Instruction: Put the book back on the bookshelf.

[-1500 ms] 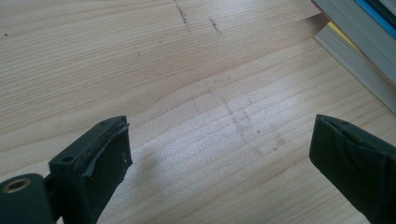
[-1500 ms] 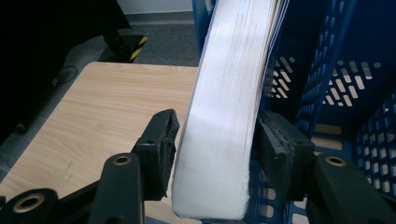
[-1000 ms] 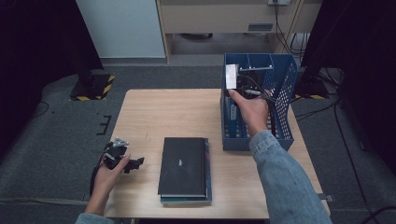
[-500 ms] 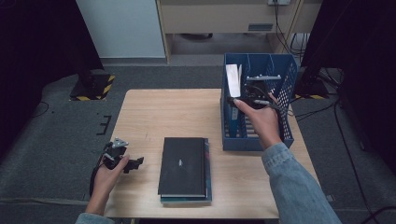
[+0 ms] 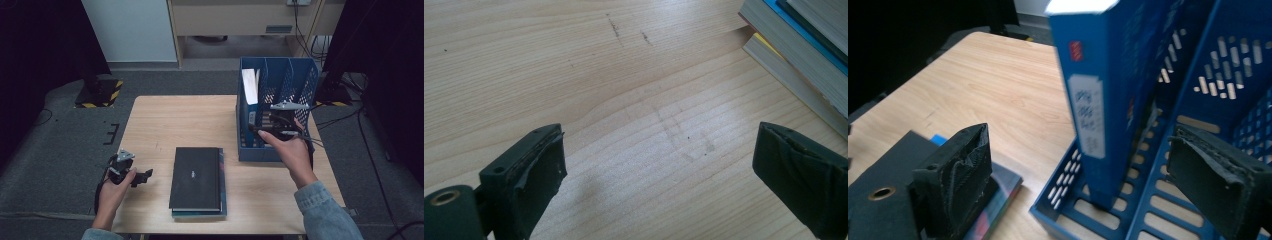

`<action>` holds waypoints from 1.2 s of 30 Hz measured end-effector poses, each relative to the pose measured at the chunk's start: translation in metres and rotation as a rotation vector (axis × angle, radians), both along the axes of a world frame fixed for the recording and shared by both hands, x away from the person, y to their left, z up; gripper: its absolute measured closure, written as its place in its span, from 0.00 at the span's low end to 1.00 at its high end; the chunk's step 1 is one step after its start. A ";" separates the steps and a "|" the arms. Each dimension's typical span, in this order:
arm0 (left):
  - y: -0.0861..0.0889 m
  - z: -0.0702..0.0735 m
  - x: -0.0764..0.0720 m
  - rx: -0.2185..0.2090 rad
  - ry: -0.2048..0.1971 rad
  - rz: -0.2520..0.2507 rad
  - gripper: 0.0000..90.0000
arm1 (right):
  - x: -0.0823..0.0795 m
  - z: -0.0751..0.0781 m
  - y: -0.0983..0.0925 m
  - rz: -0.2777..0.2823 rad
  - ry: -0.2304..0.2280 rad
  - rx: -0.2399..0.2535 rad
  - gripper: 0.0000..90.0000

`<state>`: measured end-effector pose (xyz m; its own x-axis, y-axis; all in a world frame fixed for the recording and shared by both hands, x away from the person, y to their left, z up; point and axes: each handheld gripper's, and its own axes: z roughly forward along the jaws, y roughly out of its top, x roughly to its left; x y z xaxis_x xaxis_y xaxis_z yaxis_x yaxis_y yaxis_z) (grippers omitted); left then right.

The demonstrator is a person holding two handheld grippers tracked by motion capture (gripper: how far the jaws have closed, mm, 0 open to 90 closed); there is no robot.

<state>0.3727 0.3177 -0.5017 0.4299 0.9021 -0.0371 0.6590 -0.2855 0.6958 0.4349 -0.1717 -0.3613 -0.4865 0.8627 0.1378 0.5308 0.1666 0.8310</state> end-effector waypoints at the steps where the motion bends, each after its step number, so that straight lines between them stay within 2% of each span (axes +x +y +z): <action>1: 0.000 0.000 0.000 0.000 0.000 0.000 0.07 | -0.003 -0.002 0.000 0.008 -0.008 0.001 0.14; 3: -0.003 0.000 0.001 -0.022 -0.002 -0.019 0.08 | -0.010 -0.005 0.002 0.028 -0.004 0.007 0.16; 5: -0.004 0.002 0.002 -0.022 -0.015 -0.015 0.08 | -0.017 -0.008 0.004 0.052 0.033 0.067 0.18; 7: -0.005 0.003 0.002 -0.030 -0.025 -0.014 0.08 | -0.020 -0.010 0.005 0.064 0.025 0.058 0.18; 8: -0.006 0.004 0.000 -0.042 -0.034 -0.018 0.08 | -0.027 -0.012 0.008 0.083 0.022 0.040 0.18; 12: -0.004 0.009 -0.003 -0.072 -0.051 -0.005 0.08 | -0.034 -0.016 0.012 0.108 0.015 0.034 0.21; 14: -0.004 0.012 -0.005 -0.088 -0.060 -0.003 0.08 | -0.034 -0.018 0.014 0.100 0.026 0.037 0.23; 17: -0.005 0.014 -0.006 -0.091 -0.063 -0.009 0.08 | -0.034 -0.021 0.017 0.102 0.028 0.030 0.24; 19: -0.011 0.017 -0.007 -0.092 -0.072 -0.024 0.09 | -0.034 -0.025 0.024 0.104 0.028 0.010 0.27; 21: -0.013 0.018 -0.008 -0.090 -0.074 -0.030 0.08 | -0.034 -0.029 0.029 0.112 0.044 0.002 0.28; 25: -0.026 0.022 -0.010 -0.095 -0.088 -0.065 0.08 | -0.035 -0.037 0.039 0.131 0.046 -0.020 0.29; 28: -0.032 0.023 -0.012 -0.102 -0.095 -0.074 0.07 | -0.036 -0.043 0.048 0.143 0.053 -0.040 0.28; 33: -0.039 0.023 -0.014 -0.105 -0.095 -0.087 0.07 | -0.039 -0.047 0.059 0.153 0.060 -0.045 0.28; 36: -0.045 0.024 -0.016 -0.117 -0.093 -0.099 0.07 | -0.046 -0.052 0.069 0.181 0.061 -0.051 0.26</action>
